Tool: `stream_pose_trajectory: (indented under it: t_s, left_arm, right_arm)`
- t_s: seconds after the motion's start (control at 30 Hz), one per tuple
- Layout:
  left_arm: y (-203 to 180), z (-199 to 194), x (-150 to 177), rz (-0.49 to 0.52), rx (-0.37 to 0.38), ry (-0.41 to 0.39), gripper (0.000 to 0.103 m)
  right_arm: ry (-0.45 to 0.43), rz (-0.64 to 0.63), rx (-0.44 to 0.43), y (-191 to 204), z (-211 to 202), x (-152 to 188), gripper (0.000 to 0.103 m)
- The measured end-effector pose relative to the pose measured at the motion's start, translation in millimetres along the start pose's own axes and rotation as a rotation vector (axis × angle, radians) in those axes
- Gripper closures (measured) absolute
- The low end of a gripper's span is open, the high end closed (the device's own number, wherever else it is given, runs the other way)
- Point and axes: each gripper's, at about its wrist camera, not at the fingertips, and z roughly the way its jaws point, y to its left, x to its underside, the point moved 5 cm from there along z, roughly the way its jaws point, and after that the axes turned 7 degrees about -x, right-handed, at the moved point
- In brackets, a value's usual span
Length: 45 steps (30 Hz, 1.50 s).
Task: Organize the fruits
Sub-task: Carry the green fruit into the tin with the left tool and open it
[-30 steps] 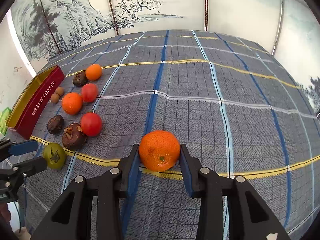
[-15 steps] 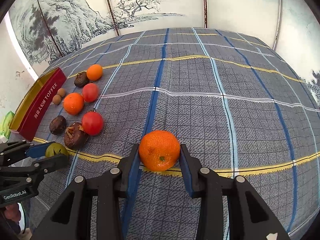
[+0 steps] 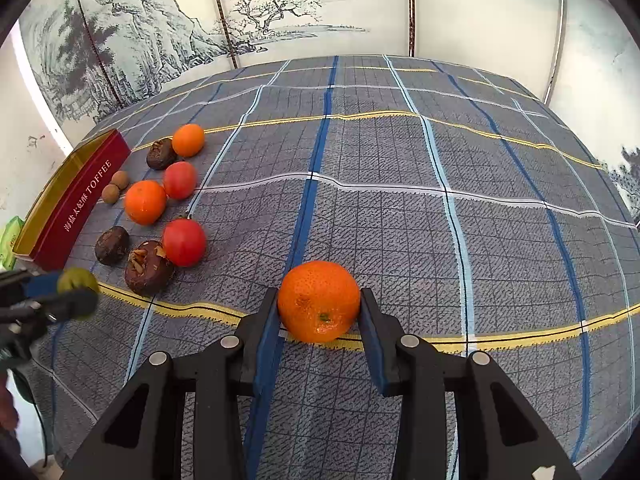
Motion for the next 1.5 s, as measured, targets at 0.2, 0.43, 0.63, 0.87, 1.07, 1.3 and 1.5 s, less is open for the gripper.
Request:
stream_pose_trajectory:
  t_s: [0.2, 0.43, 0.63, 0.87, 1.07, 1.3, 1.5]
  left_arm:
    - [34, -26, -19, -0.039, -0.032, -0.065, 0.065]
    - [118, -45, -39, -0.112, -0.193, -0.121, 0.065]
    - [198, -34, -39, -0.19, -0.323, -0.092, 0.065]
    - [259, -5, -26, -0.255, -0.39, -0.005, 0.065]
    - [266, 10, -14, -0.236, -0.4, 0.046, 0.064]
    - [262, 23, -5, -0.212, -0.412, 0.081, 0.064]
    - [261, 24, -4, -0.205, -0.419, 0.083, 0.064]
  right_arm:
    - [0.0, 0.001, 0.009, 1, 0, 0, 0.067]
    - [0.007, -0.007, 0.022, 3, 1, -1, 0.067]
    - [0.012, -0.011, 0.033, 4, 2, 0, 0.067]
    - [0.008, -0.005, 0.047, 4, -1, -1, 0.067]
    - [-0.006, -0.015, 0.057, 8, -8, -7, 0.067]
    - [-0.029, -0.051, 0.051, 24, -17, -22, 0.067]
    - [-0.026, -0.081, 0.026, 44, -13, -32, 0.067]
